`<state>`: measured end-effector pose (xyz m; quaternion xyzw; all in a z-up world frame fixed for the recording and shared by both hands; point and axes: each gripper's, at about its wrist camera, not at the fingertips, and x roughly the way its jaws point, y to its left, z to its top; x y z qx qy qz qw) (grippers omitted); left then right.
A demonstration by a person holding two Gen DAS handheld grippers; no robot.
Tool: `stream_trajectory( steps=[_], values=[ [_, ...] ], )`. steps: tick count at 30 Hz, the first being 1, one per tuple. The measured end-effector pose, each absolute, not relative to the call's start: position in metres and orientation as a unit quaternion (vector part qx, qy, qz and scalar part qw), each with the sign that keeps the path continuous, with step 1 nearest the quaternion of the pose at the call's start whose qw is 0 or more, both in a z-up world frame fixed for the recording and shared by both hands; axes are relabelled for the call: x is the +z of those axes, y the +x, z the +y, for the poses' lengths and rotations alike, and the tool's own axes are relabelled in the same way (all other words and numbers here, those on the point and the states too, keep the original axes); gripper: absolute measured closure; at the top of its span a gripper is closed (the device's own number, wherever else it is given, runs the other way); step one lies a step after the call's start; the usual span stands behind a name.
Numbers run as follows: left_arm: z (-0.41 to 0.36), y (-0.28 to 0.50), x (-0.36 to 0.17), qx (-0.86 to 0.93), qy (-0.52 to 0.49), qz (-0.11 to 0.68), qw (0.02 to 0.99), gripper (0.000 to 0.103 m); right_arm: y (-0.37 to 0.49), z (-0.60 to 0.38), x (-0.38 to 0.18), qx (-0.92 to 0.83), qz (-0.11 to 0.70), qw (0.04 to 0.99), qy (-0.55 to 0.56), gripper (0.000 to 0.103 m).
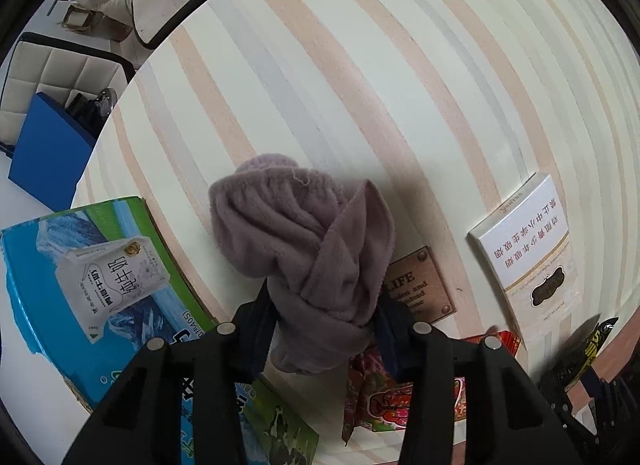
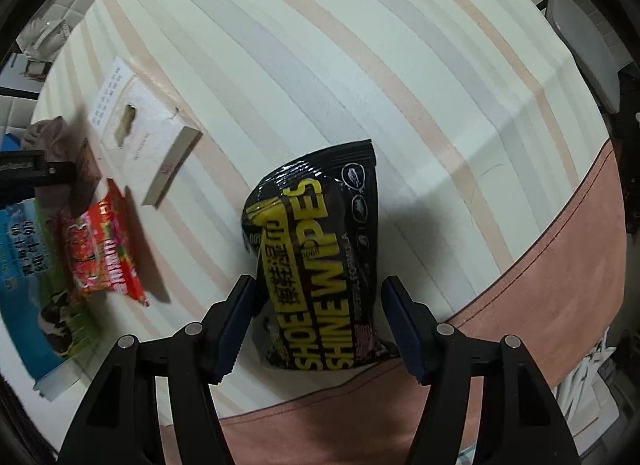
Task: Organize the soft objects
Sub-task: 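Grasp the lilac cloth with the left tool while the right tool grasps the SHOE SHINE WIPES pack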
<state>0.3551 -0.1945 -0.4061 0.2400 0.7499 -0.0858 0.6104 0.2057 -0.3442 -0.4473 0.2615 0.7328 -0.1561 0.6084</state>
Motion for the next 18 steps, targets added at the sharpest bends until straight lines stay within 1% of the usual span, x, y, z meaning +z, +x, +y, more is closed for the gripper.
stream_trajectory(
  steps=[1,2,3,6,10,14,18],
  values=[
    [-0.191,0.359,-0.406,-0.086,0.237,0.751,0.61,0.062,0.206,-0.343,-0.448,-0.161,0.732,0.611,0.256,0.036],
    [-0.189,0.361,-0.406,-0.085,0.234,0.751,0.611,0.063,0.209,-0.343,-0.448,-0.165,0.73,0.616,0.247,0.039],
    [-0.187,0.362,-0.405,-0.084,0.235,0.75,0.613,0.066,0.214,-0.338,-0.447,-0.171,0.729,0.621,0.232,0.047],
    [-0.177,0.362,-0.394,-0.093,0.224,0.746,0.62,0.067,0.228,-0.326,-0.443,-0.176,0.729,0.627,0.209,0.059],
    [-0.171,0.351,-0.364,-0.117,0.196,0.731,0.643,0.068,0.223,-0.328,-0.425,-0.164,0.72,0.637,0.22,0.061],
    [-0.156,0.331,-0.306,-0.154,0.129,0.707,0.678,0.068,0.225,-0.326,-0.382,-0.135,0.697,0.667,0.224,0.062],
    [-0.126,0.306,-0.244,-0.182,0.079,0.676,0.71,0.068,0.233,-0.309,-0.327,-0.089,0.671,0.703,0.216,0.062]
  ],
)
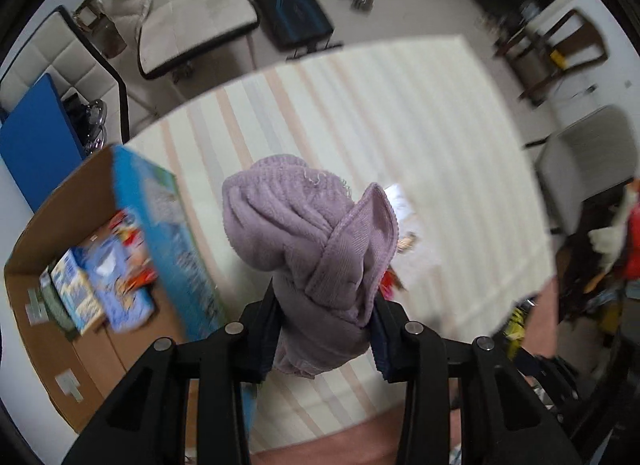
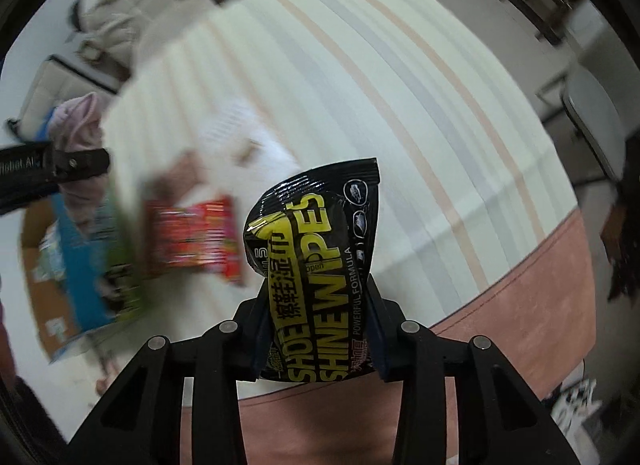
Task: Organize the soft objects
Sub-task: 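Grasp the lilac cloth with the left tool while the right tool grasps the SHOE SHINE WIPES pack, then carry the cloth and wipes pack over the box and lower them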
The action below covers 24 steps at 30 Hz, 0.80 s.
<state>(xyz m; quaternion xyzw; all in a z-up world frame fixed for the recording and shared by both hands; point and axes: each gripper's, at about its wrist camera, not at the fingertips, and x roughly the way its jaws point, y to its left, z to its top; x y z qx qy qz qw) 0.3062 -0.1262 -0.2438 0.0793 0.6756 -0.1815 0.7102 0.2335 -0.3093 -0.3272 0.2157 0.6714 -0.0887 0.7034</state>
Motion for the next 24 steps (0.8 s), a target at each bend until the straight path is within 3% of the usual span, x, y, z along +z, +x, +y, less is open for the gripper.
stream_trajectory(
  steps=[6,12,18,24],
  values=[
    [-0.045,0.272,-0.179,-0.167,0.022,0.634,0.755,0.068,0.244,-0.275,-0.249,0.004,0.64,0.741,0.202,0.061],
    [0.07,0.263,-0.17,-0.099,-0.04,0.639,0.762,0.068,0.259,-0.17,-0.204,0.115,0.636,0.742,0.177,0.062],
    [0.17,0.266,-0.203,-0.033,-0.114,0.673,0.73,0.068,0.277,-0.064,-0.211,0.184,0.652,0.722,0.142,0.062],
    [0.222,0.275,-0.245,-0.004,-0.164,0.709,0.685,0.068,0.296,0.02,-0.254,0.211,0.679,0.694,0.117,0.062]
  ],
)
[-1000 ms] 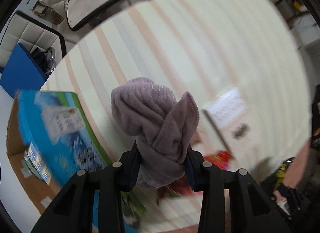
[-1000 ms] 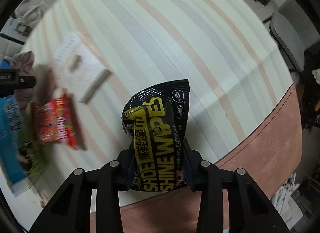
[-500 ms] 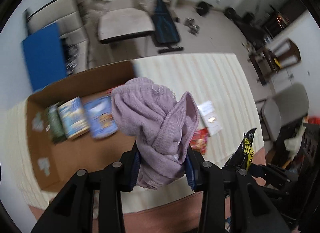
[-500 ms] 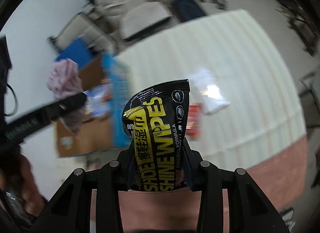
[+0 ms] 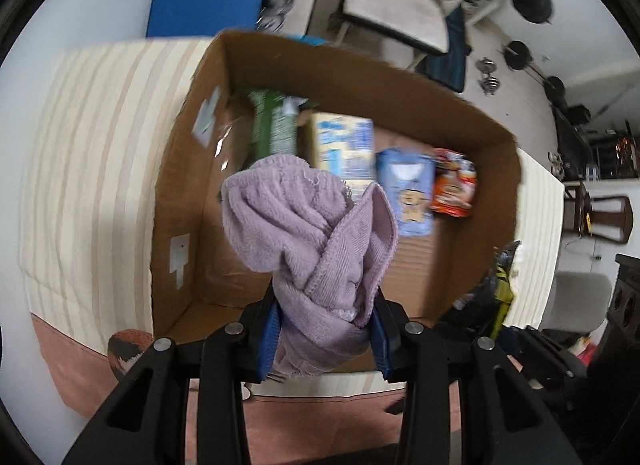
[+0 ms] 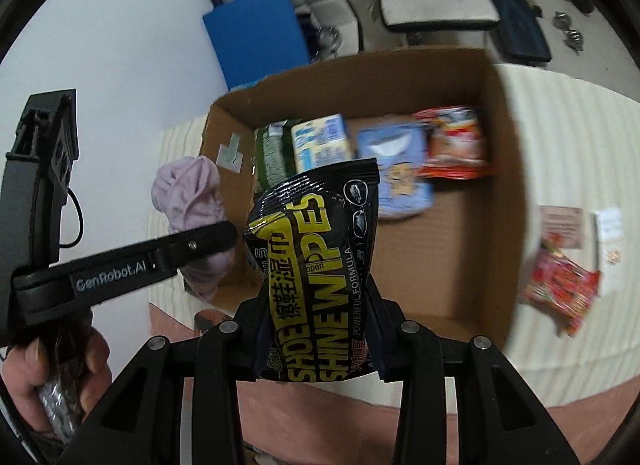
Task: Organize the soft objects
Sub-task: 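Carry the cloth and wipes pack over the box and lower them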
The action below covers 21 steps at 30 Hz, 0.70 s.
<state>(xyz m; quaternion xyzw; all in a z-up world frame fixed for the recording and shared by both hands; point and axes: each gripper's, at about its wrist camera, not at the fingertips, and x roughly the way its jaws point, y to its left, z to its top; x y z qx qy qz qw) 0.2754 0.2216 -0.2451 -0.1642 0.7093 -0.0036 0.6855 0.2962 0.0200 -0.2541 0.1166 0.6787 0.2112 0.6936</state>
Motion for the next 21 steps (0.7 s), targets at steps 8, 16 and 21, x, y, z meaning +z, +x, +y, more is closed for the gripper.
stream_trajectory(
  steps=[8,16,21],
  values=[
    [0.246,0.289,-0.291,0.02,-0.159,0.745,0.647,0.068,0.311,0.072,-0.315,0.215,0.712,0.661,0.1,0.061],
    [0.25,0.294,-0.32,0.028,-0.141,0.771,0.62,0.065,0.312,0.088,-0.352,0.213,0.73,0.643,0.095,0.061],
    [0.251,0.29,-0.32,0.039,-0.138,0.77,0.621,0.06,0.317,0.1,-0.37,0.23,0.746,0.618,0.098,0.047]
  ],
)
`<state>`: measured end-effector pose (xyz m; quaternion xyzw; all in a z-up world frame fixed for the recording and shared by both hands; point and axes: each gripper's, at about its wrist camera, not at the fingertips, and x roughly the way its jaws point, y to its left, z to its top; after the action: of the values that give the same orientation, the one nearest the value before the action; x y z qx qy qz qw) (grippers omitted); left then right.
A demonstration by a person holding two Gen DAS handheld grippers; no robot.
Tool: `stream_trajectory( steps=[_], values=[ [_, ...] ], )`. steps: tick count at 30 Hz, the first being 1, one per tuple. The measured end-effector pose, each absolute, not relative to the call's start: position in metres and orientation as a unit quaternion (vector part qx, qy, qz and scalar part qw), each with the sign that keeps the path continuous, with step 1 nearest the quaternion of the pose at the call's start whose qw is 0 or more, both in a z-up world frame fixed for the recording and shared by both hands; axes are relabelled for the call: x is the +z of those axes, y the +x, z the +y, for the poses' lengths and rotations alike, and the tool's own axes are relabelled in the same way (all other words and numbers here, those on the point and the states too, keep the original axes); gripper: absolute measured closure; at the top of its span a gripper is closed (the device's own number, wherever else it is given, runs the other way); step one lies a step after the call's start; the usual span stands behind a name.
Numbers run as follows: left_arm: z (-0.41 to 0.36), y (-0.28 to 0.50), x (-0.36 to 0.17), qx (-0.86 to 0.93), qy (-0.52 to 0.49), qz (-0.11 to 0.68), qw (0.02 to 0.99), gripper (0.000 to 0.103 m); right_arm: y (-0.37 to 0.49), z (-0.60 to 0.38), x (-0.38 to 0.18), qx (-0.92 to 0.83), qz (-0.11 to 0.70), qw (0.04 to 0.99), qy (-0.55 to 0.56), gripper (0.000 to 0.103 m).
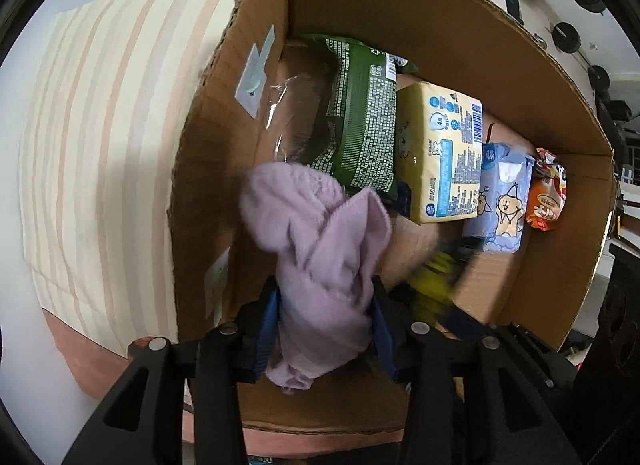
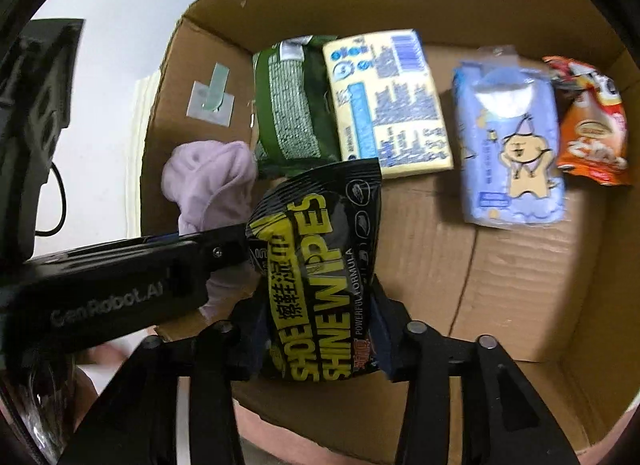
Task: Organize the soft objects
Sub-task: 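Carry the cloth and wipes pack over the box and lower them, then open both tools and lift them out of the box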
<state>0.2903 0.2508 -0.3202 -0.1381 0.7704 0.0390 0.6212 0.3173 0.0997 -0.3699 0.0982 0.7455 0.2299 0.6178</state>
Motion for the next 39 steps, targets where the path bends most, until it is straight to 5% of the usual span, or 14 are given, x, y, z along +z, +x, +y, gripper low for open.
stream_trajectory(
  steps=[3,11,19,25,27,39],
  values=[
    [0.246,0.29,-0.316,0.038,-0.122,0.769,0.627,0.055,0.32,0.098,-0.37,0.228,0.743,0.622,0.093,0.015],
    [0.244,0.284,-0.298,0.036,-0.119,0.754,0.645,0.052,0.314,0.073,-0.352,0.198,0.731,0.651,0.062,0.015],
    [0.228,0.272,-0.277,0.046,-0.073,0.725,0.683,0.01,0.297,0.053,-0.334,0.159,0.718,0.677,0.019,0.009],
    [0.212,0.253,-0.272,0.042,-0.054,0.707,0.704,0.01,0.284,0.039,-0.324,0.134,0.711,0.69,0.022,0.008],
    [0.209,0.248,-0.273,0.038,-0.063,0.702,0.708,0.01,0.28,0.034,-0.322,0.127,0.707,0.696,0.019,0.0],
    [0.183,0.204,-0.228,0.039,-0.03,0.639,0.768,0.01,0.245,-0.005,-0.276,0.087,0.652,0.753,-0.021,0.0]
  ],
)
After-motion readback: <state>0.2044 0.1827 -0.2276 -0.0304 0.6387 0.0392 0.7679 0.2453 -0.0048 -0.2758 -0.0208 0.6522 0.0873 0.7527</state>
